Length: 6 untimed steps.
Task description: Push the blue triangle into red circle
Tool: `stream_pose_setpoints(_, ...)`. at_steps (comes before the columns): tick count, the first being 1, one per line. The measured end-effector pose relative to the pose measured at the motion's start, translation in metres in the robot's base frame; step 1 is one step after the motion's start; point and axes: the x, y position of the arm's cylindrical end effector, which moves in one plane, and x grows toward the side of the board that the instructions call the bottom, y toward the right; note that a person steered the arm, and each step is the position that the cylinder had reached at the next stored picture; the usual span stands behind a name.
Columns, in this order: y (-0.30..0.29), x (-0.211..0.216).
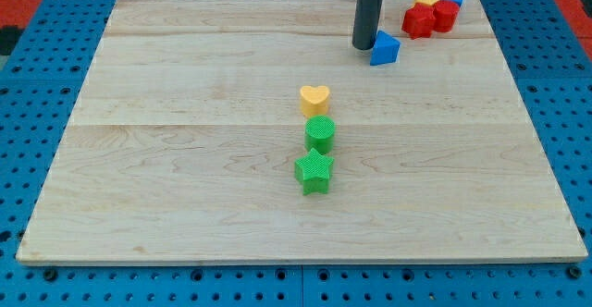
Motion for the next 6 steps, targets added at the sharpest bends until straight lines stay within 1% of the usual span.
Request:
stream_pose_setpoints(2, 0.029, 0.0)
stream_pose_setpoints(3, 0.043, 0.015)
stream_pose_setpoints(4, 0.04, 0.044)
stream_pose_setpoints(5, 0.043, 0.06)
stream_pose_setpoints(6, 0.054, 0.066)
